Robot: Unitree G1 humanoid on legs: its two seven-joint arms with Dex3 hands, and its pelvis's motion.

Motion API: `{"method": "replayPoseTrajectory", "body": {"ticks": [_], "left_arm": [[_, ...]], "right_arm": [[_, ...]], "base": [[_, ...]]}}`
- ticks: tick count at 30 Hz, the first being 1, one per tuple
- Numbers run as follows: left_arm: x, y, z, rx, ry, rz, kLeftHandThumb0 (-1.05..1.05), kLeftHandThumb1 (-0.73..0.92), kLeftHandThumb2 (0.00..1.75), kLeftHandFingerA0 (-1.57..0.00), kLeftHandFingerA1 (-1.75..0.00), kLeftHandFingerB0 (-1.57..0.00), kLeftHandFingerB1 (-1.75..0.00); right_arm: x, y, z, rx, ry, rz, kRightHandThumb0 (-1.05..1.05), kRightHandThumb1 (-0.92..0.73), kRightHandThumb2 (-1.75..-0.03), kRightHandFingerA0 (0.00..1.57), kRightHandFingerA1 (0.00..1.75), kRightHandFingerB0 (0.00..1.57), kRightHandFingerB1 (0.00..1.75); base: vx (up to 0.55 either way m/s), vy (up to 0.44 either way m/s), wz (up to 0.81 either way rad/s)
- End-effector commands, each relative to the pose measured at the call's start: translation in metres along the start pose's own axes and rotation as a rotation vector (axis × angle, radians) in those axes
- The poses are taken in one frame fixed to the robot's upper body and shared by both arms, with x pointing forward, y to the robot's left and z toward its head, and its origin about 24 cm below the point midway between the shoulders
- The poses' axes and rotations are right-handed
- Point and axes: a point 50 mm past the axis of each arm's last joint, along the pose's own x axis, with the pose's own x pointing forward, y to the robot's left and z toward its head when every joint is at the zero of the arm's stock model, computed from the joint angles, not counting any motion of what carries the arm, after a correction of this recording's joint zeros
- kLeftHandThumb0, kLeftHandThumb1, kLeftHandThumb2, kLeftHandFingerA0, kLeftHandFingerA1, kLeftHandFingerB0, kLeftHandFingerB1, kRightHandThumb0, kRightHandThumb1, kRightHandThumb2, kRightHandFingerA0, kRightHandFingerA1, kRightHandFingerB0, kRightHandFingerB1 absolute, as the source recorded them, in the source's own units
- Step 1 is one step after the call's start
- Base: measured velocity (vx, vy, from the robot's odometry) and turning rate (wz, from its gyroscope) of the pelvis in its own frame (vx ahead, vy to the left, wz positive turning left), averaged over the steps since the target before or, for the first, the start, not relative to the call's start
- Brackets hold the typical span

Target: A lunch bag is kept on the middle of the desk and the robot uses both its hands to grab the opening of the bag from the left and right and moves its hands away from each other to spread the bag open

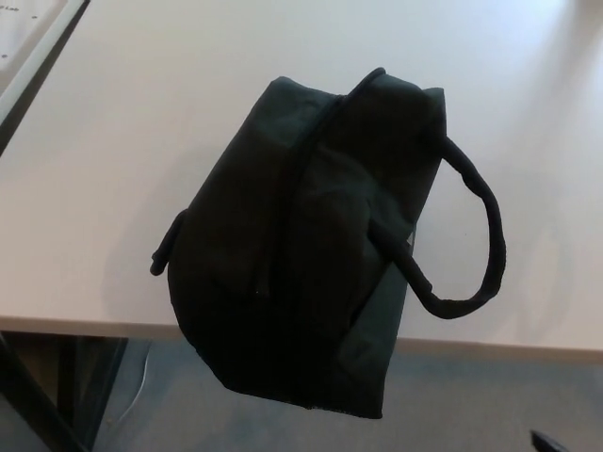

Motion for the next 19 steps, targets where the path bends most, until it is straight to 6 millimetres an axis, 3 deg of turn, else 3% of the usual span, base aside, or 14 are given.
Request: {"method": "replayPoseTrajectory", "body": {"ticks": [1,7,19], "left_arm": [[0.022,-0.003,-0.008,-0.139,0.080,-0.104,-0.24,0.72,0.62,-0.34,-0.39,-0.19,-0.28],[0.024,0.000,-0.015,-0.109,0.109,-0.144,-0.22,0.73,0.62,-0.35,-0.37,-0.20,-0.28],[0.022,0.007,-0.021,-0.098,0.134,-0.143,-0.18,0.73,0.61,-0.34,-0.40,-0.19,-0.28]], "right_arm": [[0.023,0.029,0.003,0.091,0.027,0.190,-0.46,-0.73,-0.63,0.45,0.34,0.19,0.28],[0.028,0.040,0.008,0.101,0.025,0.226,-0.48,-0.74,-0.62,0.47,0.35,0.20,0.27],[0.028,0.038,0.010,0.153,0.009,0.262,-0.47,-0.74,-0.63,0.45,0.35,0.19,0.28]], "base": [[0.00,0.000,0.00],[0.00,0.000,0.00],[0.00,0.000,0.00]]}}
